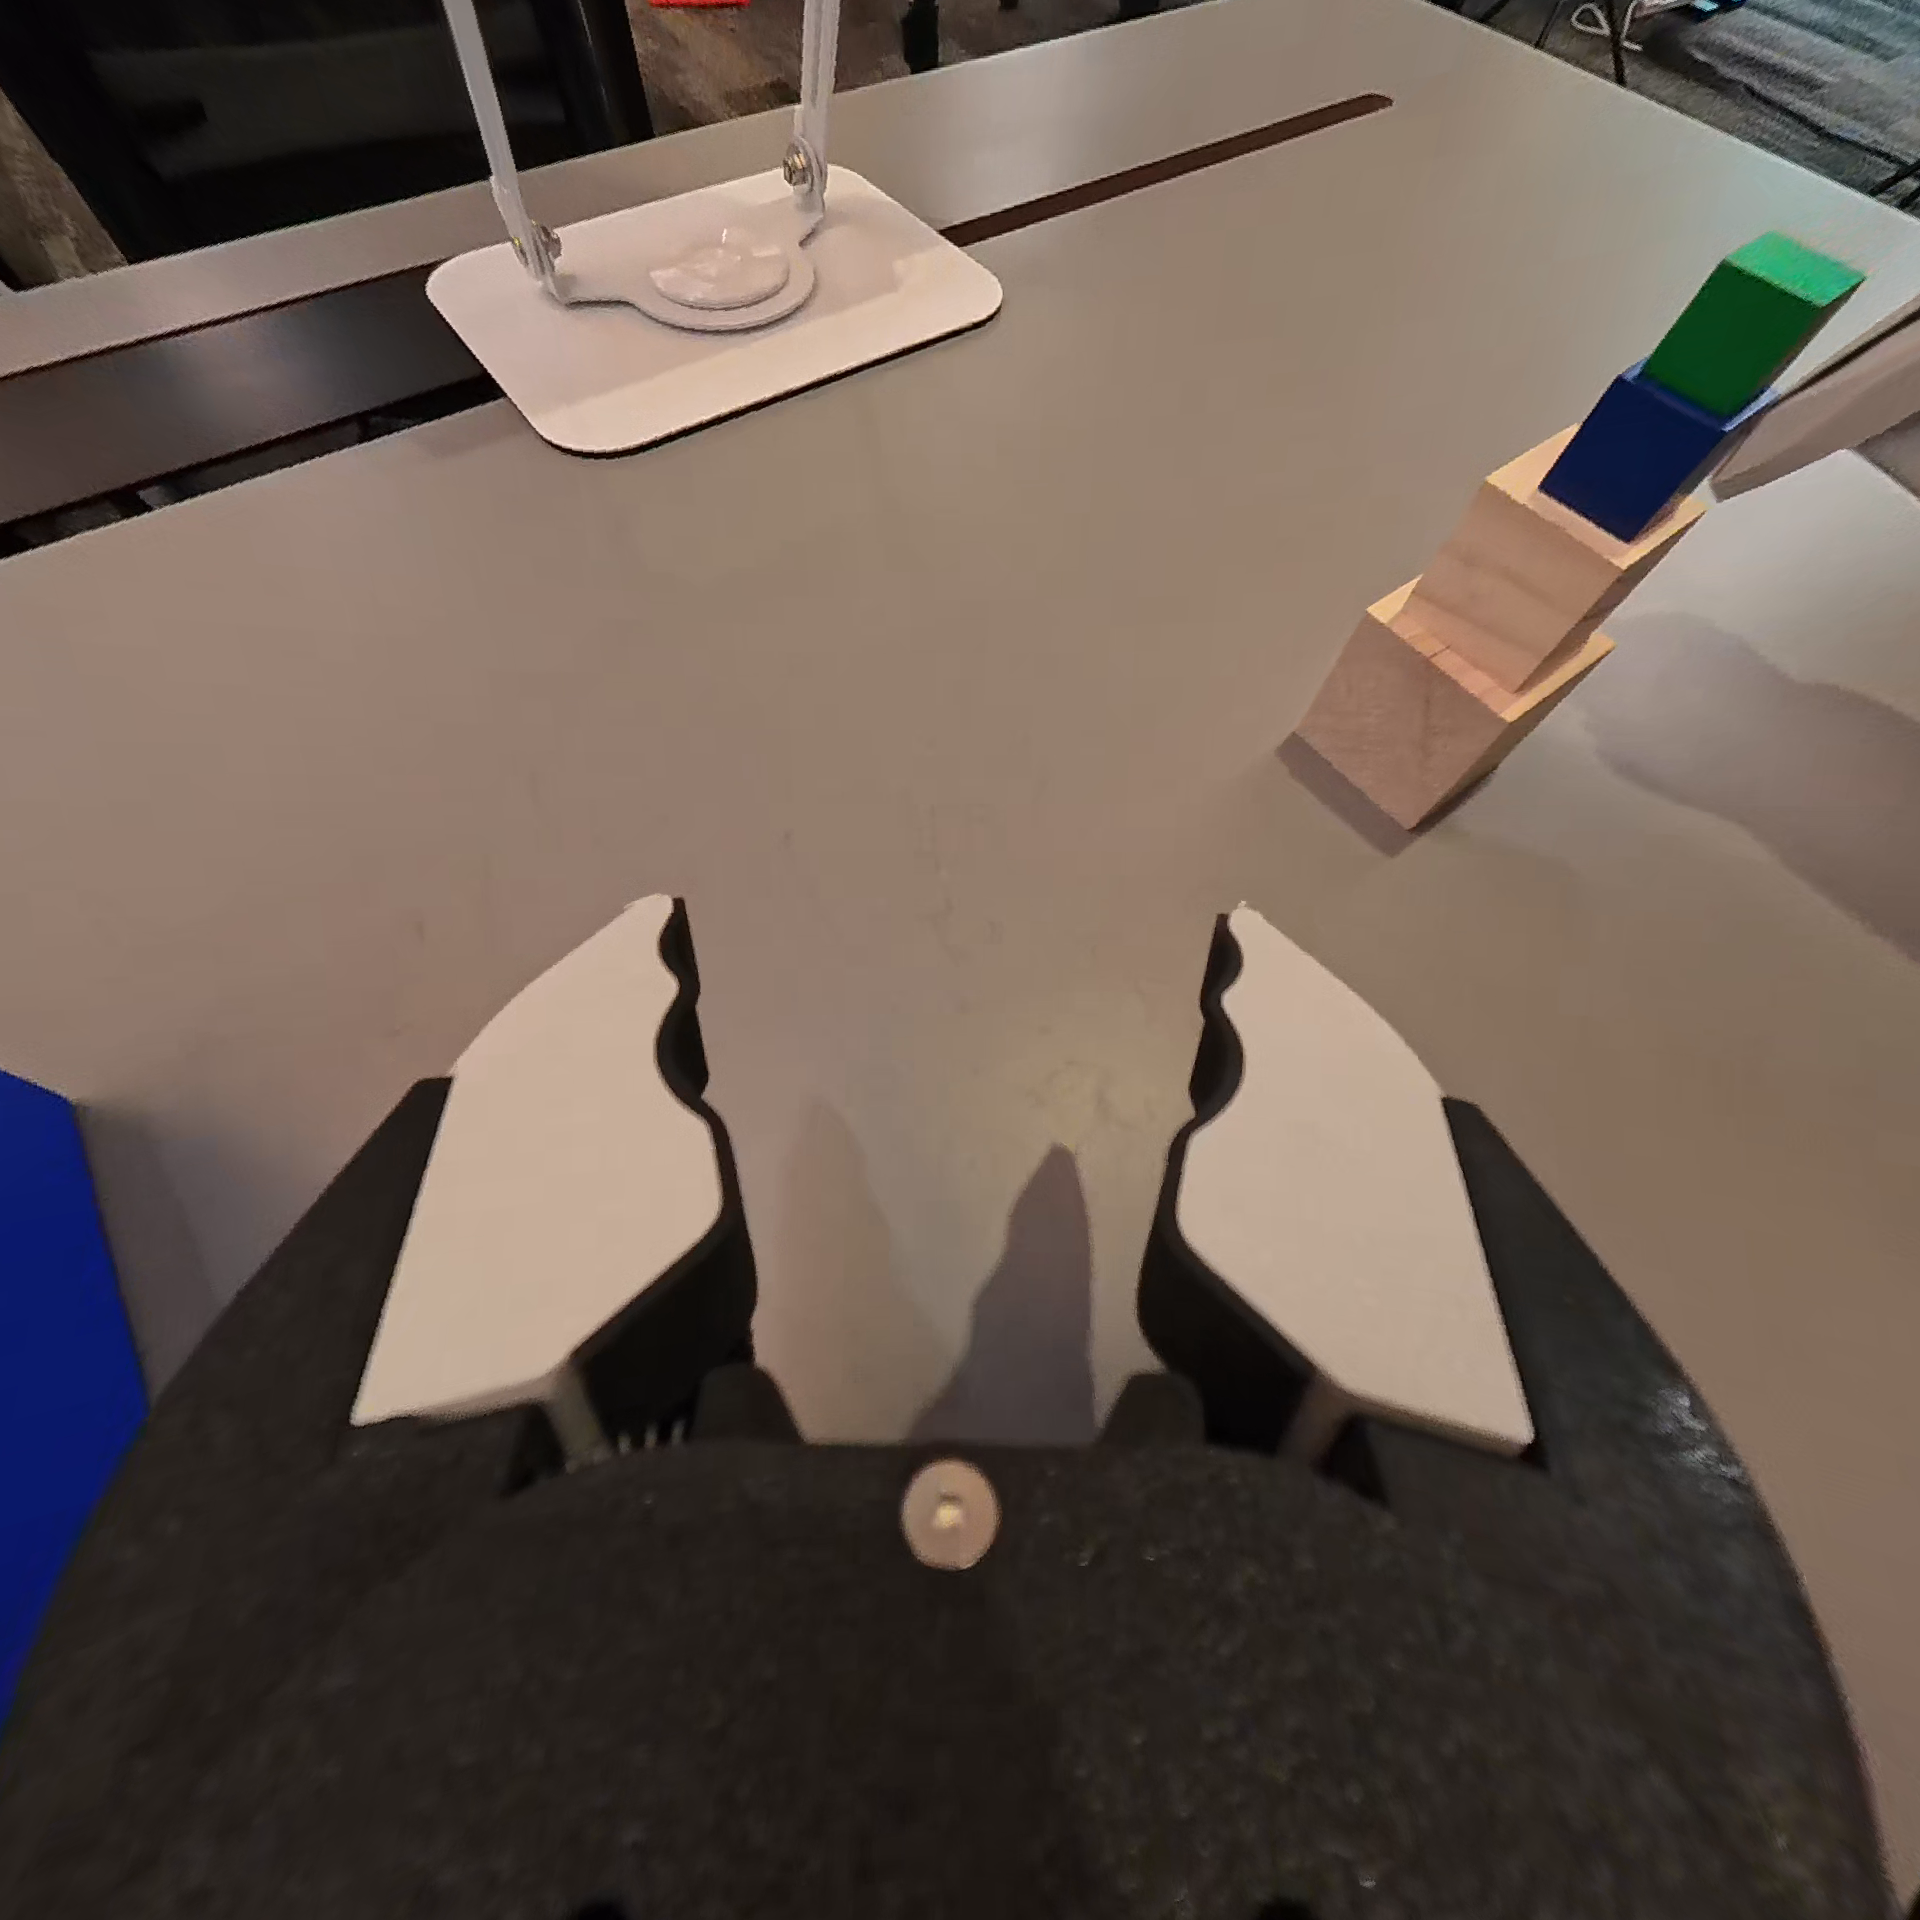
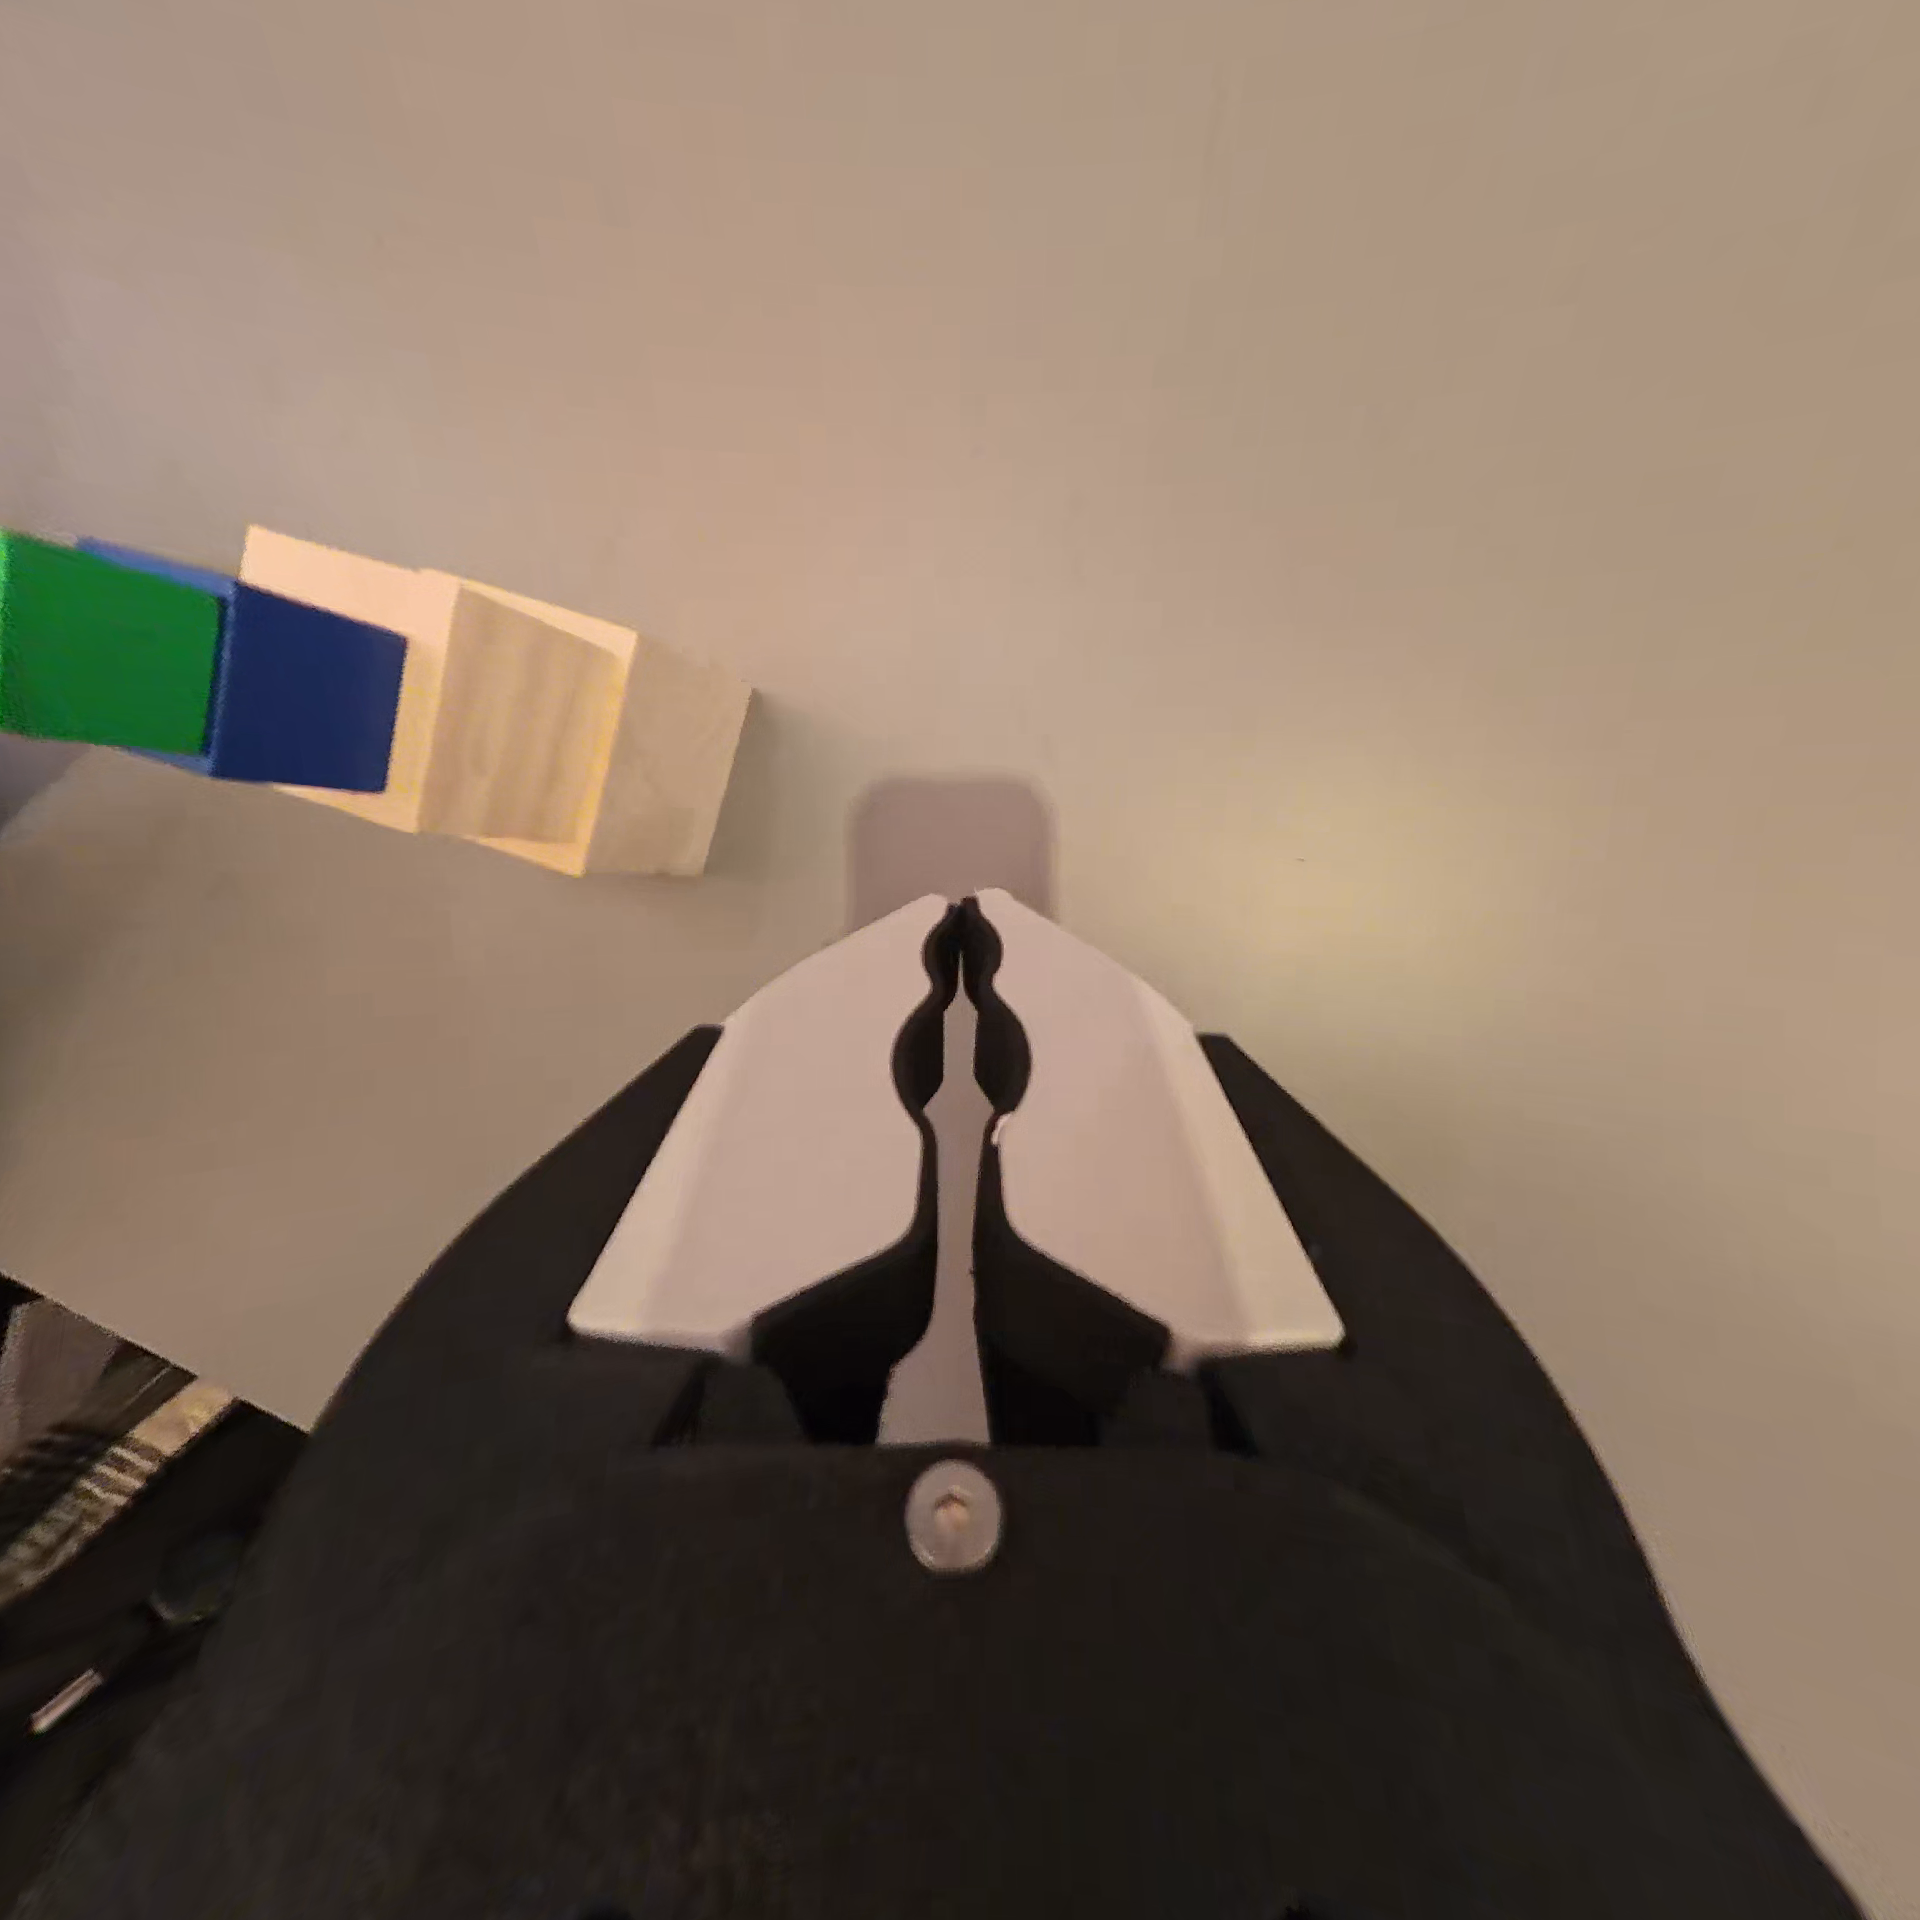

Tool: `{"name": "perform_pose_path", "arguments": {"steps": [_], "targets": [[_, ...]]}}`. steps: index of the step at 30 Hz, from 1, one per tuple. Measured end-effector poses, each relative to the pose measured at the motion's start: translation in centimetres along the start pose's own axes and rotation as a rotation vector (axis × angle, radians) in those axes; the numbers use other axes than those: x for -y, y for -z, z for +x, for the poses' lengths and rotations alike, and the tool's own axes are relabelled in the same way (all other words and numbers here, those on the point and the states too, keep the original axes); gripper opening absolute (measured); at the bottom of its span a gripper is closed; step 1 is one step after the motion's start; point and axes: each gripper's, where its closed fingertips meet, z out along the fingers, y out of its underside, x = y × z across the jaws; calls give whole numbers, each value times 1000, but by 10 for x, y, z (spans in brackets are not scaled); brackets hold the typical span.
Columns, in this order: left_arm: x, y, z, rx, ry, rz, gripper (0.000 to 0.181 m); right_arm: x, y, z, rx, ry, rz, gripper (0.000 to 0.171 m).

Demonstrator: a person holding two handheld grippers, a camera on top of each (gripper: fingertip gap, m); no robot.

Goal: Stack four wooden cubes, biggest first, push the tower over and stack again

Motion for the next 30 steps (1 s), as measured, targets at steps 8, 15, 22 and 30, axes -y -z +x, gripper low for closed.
{"name": "perform_pose_path", "arguments": {"steps": [8, 15, 22, 30], "targets": [[2, 6, -4, 5, 12, 13, 91, 6, -7, -15, 3, -41, -37, 0], [-1, 3, -3, -5, 8, -1, 91, 13, -12, -42, 48, -21, -53, 0], [-1, 6, -5, -11, 11, 0, 90, 21, -22, -73, 59, 51, -69, 0], [-5, 4, -8, -15, 25, -12, 90, 31, -29, -96, 87, 92, -77, 0]]}}
